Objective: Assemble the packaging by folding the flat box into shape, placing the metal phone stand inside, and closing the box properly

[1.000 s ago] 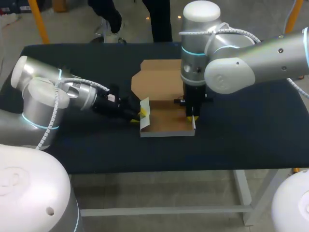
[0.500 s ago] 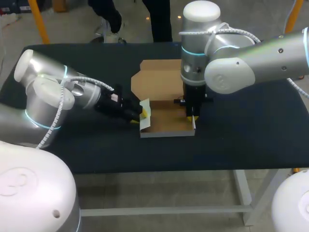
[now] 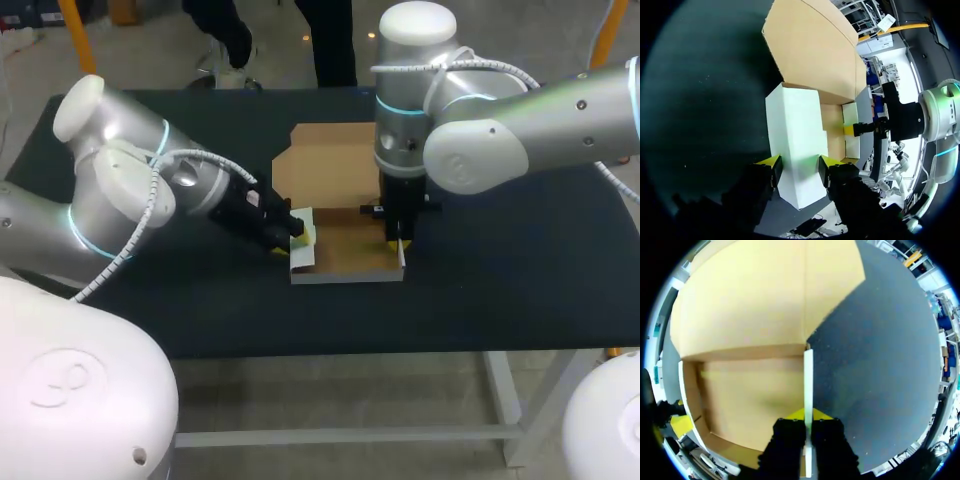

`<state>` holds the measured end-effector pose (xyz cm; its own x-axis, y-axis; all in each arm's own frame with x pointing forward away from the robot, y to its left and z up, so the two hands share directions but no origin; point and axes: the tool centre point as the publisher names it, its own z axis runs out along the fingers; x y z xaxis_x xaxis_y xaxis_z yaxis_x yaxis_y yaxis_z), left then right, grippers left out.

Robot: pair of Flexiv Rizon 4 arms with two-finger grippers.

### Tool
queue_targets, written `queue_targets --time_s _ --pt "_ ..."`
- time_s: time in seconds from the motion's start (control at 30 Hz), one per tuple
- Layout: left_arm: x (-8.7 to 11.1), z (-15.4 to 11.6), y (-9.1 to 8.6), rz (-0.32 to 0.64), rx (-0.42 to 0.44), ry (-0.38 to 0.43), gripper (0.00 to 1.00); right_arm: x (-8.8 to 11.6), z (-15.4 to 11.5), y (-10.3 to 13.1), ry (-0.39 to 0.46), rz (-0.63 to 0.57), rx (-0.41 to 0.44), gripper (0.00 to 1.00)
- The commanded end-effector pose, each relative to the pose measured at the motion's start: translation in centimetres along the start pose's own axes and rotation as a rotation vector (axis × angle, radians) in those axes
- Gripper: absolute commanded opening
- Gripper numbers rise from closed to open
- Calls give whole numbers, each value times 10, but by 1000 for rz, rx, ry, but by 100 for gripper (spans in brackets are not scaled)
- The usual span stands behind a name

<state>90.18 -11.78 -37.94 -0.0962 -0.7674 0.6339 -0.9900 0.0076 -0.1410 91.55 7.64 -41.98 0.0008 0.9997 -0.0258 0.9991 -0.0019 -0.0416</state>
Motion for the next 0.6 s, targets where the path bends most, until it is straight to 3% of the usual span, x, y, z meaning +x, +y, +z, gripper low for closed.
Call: queue_targets --time_s 0.03,0.6 --pt "2 4 -3 -6 -16 -103 48 2 0 0 0 -1 1 0" --pt "-9 9 -14 -37 -44 -315 42 2 0 0 0 -1 1 0"
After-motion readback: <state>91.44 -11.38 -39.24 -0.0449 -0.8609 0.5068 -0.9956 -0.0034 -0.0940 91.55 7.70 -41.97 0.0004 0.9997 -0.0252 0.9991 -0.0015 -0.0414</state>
